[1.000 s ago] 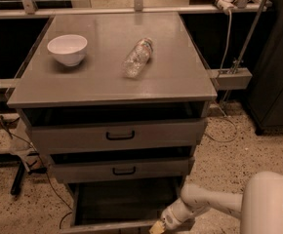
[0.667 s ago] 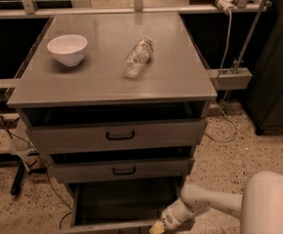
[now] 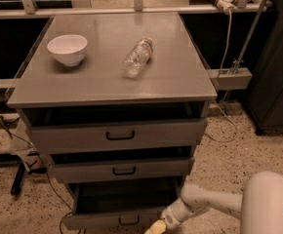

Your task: Close bottom drawer

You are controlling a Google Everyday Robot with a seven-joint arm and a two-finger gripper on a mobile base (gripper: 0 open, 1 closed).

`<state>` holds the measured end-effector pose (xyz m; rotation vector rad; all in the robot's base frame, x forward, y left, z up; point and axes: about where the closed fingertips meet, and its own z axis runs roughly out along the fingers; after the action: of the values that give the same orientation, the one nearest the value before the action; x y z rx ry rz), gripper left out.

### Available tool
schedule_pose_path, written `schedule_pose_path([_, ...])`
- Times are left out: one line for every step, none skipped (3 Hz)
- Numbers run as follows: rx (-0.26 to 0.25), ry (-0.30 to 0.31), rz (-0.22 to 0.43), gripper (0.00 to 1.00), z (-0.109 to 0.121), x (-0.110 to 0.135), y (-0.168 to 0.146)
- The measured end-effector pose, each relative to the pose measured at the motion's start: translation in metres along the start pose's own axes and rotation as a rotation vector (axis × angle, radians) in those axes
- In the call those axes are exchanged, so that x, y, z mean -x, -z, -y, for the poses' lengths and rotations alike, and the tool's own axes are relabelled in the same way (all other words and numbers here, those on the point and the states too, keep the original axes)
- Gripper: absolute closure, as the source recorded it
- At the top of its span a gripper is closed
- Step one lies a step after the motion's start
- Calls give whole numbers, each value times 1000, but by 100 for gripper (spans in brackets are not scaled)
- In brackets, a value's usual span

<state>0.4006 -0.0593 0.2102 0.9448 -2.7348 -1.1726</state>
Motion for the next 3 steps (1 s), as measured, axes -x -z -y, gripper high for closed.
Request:
schedule_pose_path([0, 0, 0, 0, 0, 0, 0])
schedule_pose_path([0, 0, 0, 18, 0, 0, 0])
schedule_pose_path([0, 0, 0, 43, 0, 0, 0])
